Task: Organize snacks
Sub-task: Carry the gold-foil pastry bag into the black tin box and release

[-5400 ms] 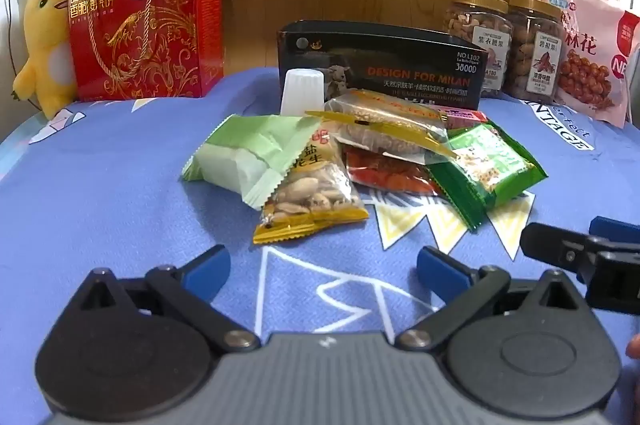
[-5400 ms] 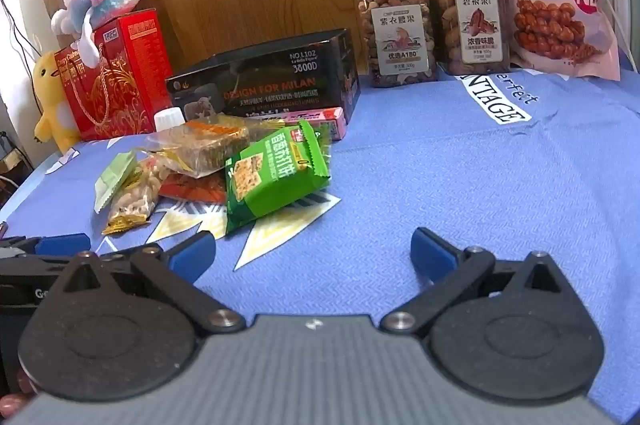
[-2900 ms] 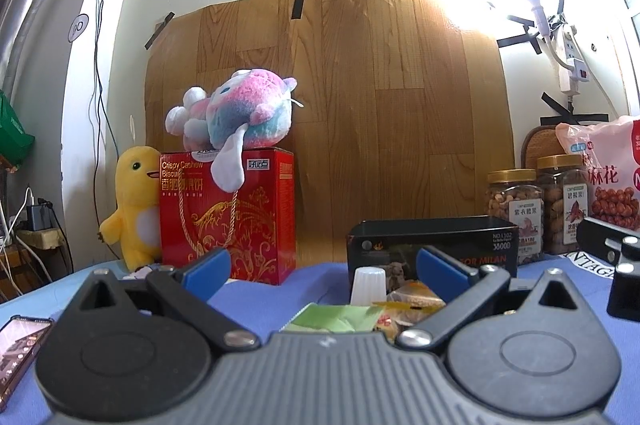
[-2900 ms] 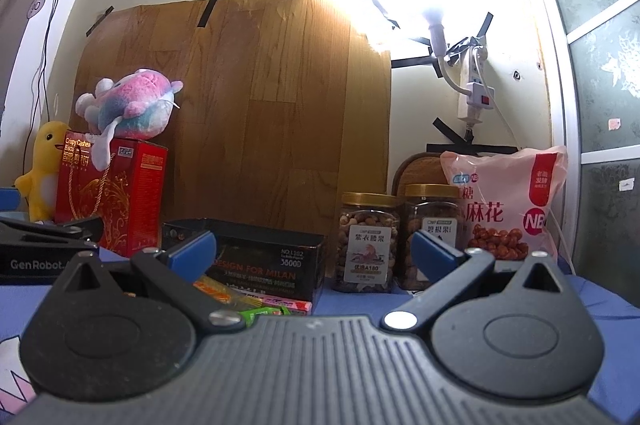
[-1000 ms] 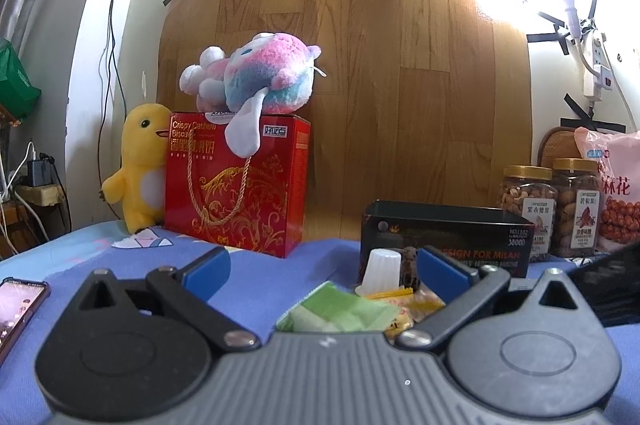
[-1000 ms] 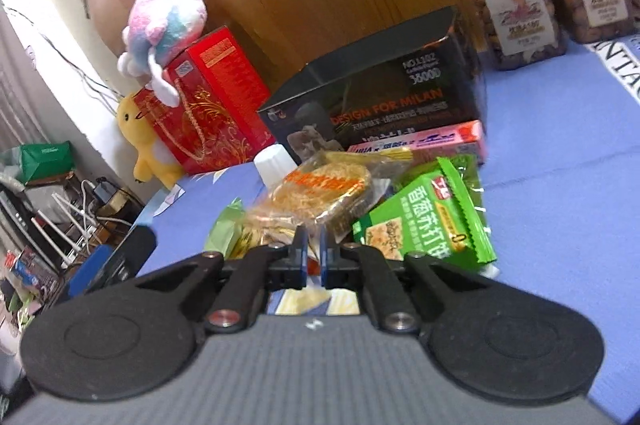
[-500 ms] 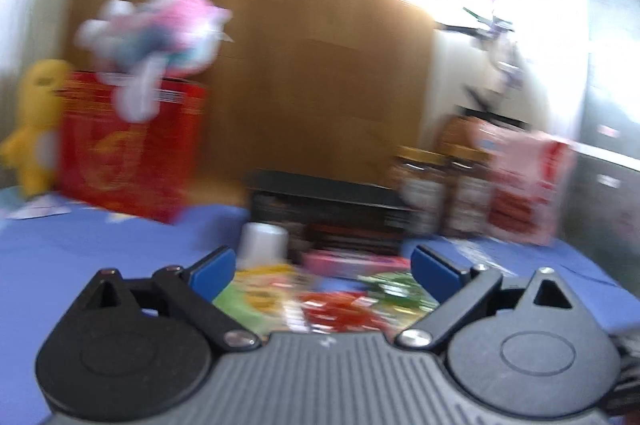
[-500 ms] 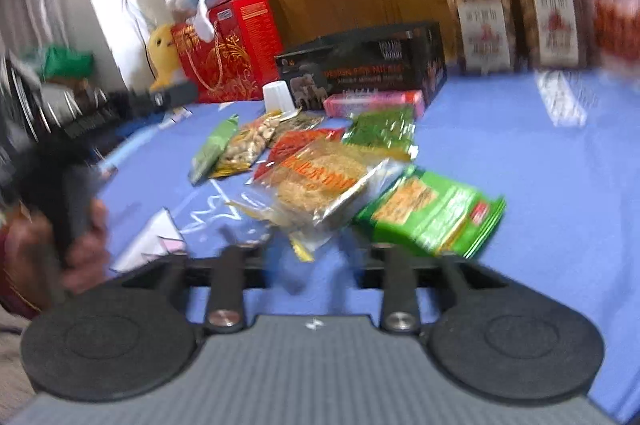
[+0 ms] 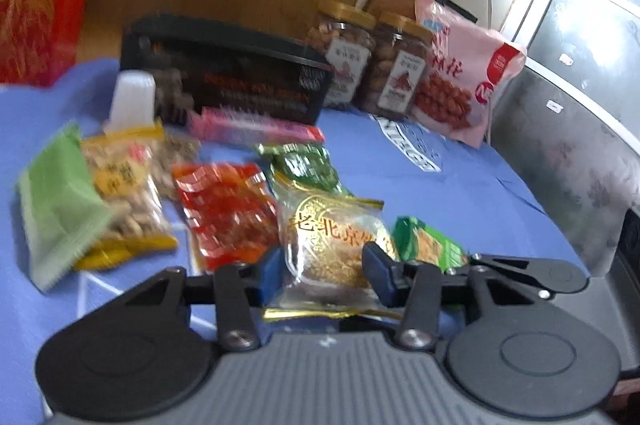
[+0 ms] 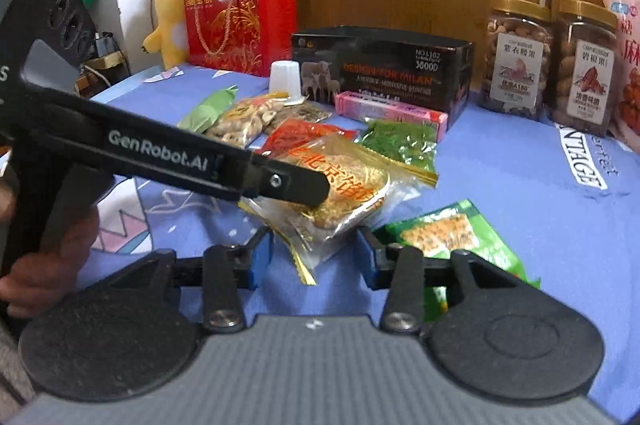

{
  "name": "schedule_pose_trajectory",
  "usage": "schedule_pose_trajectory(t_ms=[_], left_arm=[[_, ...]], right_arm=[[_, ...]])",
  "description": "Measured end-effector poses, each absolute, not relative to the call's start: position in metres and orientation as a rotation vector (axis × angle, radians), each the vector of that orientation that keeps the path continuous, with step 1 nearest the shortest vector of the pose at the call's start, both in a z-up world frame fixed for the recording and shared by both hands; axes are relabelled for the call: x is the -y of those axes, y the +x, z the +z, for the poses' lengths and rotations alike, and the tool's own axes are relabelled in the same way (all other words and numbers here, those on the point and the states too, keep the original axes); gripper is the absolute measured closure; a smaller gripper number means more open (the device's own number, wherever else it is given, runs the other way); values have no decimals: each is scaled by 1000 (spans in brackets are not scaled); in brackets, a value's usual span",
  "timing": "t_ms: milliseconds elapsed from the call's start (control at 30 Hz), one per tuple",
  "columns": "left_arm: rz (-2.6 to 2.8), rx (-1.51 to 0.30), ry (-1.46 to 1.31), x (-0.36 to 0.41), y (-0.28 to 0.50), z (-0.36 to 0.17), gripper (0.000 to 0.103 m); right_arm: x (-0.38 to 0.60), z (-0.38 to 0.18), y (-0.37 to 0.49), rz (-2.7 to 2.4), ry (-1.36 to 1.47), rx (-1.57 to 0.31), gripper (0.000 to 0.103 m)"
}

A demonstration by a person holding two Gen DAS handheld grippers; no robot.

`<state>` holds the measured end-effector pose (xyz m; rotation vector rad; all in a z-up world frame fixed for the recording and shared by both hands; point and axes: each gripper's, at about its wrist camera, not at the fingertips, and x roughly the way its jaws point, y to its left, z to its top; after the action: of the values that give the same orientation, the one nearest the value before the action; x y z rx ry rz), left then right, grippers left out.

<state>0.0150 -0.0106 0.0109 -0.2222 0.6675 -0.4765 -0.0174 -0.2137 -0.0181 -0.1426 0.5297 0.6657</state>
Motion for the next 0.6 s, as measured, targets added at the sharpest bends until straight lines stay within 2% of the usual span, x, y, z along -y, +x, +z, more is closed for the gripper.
schedule_pose_trajectory(t_ms=[200,400,600], left_arm=[[-455,-528,-262,-14,15,41,59],[-394,-385,-184,-11,60,76,59],[-302,-406,-182,-7,143,85,56]], right_arm=[[201,6,-10,683,-136,-384,63],[178,30,36,625,-156,-251,63],[161,40,111,528,-73,-288,62]])
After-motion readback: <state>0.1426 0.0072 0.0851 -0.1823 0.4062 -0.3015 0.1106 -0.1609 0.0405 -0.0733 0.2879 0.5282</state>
